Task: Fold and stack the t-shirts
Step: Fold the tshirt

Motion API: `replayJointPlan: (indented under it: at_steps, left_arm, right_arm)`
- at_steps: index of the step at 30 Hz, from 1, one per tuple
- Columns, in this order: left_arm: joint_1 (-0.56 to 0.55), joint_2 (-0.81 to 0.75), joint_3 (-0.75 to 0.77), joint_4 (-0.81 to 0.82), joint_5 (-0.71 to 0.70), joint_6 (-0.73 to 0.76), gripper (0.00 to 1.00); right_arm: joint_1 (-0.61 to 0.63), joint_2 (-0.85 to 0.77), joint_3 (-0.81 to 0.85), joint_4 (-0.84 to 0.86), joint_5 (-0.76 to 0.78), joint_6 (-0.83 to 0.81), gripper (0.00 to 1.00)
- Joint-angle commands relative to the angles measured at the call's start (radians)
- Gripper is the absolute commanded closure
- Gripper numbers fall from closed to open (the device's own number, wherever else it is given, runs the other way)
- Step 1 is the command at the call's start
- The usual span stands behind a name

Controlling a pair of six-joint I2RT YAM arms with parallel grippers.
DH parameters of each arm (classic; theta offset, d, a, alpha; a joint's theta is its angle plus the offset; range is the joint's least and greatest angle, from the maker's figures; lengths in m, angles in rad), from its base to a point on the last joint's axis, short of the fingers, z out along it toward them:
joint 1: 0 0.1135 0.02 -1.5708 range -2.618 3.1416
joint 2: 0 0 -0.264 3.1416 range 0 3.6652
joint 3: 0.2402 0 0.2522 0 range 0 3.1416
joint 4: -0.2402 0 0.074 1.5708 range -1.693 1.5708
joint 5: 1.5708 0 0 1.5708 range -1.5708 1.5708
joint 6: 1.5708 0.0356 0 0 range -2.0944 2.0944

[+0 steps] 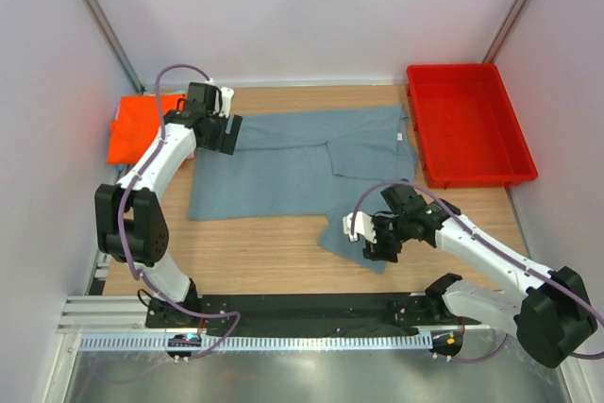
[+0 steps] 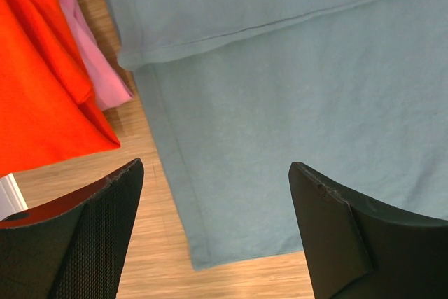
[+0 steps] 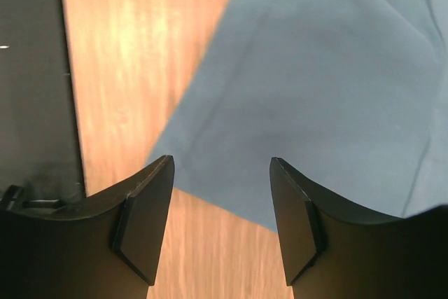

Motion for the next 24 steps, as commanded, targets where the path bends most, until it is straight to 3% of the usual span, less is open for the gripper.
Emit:
replayJointPlan:
  at_steps: [1,13,24]
  left_arm:
    - [0.002,0.009,0.051,0.021,-0.031,0.003,0.15]
    - [0.002,0.024,0.060,0.007,-0.069,0.003,0.14]
    - [0.002,0.054,0.060,0.012,-0.098,0.004,0.14]
  right_arm:
    - [0.092,-0.039,-0.007,-0.048,0.025,0.034,0.38]
    - [0.161,-0.049,-0.128,-0.019,0.163,0.001,0.42]
    - [0.196,-0.021,-0.139,0.010,0.160,0.024,0.43]
